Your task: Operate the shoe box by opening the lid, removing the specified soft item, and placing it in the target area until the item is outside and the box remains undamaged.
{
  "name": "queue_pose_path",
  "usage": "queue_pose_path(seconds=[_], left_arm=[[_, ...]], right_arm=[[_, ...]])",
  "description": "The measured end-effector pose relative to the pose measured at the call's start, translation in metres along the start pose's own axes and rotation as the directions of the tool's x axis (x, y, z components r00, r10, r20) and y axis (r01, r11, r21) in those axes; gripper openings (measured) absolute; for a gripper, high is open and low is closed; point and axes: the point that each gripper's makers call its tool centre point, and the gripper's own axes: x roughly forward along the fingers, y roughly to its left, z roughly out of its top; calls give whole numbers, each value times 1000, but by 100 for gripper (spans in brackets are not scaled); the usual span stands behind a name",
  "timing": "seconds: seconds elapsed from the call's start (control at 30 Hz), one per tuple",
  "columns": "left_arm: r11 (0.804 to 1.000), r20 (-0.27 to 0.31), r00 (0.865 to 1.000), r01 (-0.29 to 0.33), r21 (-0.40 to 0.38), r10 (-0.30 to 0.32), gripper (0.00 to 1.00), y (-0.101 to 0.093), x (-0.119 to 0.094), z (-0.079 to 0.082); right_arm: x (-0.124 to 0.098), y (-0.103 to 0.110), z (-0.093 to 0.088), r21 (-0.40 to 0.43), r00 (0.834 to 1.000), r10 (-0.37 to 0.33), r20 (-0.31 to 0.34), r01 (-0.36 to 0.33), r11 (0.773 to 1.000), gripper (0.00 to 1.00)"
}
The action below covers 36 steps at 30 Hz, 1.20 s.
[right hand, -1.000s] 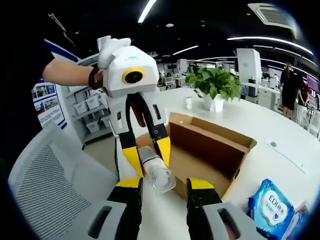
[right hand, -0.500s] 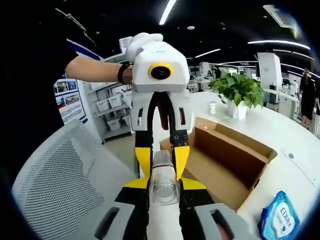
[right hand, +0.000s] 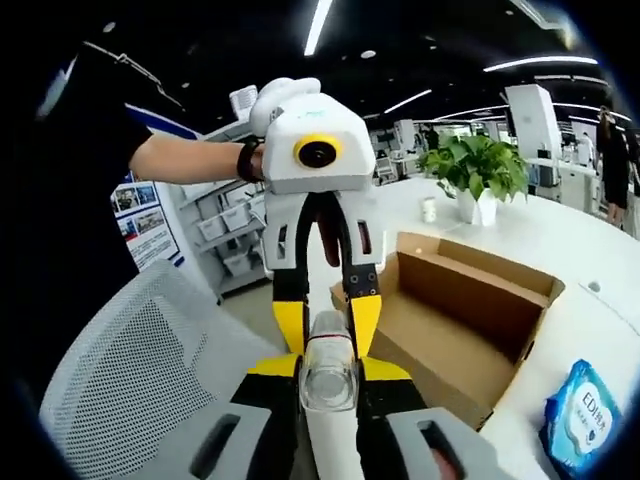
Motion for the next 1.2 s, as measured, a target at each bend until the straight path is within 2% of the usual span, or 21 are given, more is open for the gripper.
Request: queue_pose_path(seconds=[0.23,0.5,0.57,0.8,0.9,1.03,1.17,1.2], left_arm=[[1000,-2,1000,1,-7,-1,29,-2,-2,-1],[997,0,999,-52,-48,52,38,4,-11,-13],[996,1,998,-64,-59,64,39,6,-13,-15],[984,61,990,-118,-129,127,41,16,-22,-15],[976,83,983,-147,-160,161,42,22,-26,-15],[954,124,965,-202,-223,233,43,33,-33,-15],[917,163,934,-260,-303,319,44,47,-42,-20],[901,171,921,-282,-330,351,45,52,-46,-22]], right_arm=[[-3,-6,-2,48,1000,-8,21,7,999,16],[-9,-12,-7,88,999,-22,43,18,996,16],[-11,-16,-11,93,999,-33,31,30,995,16],[-14,-17,-18,66,999,-46,-2,46,997,16],[-18,-18,-21,70,998,-57,-3,57,996,16],[-22,-20,-26,76,997,-71,-3,71,995,16],[-28,-23,-30,84,996,-92,-5,92,992,16],[-31,-25,-30,87,995,-98,-3,98,991,16]])
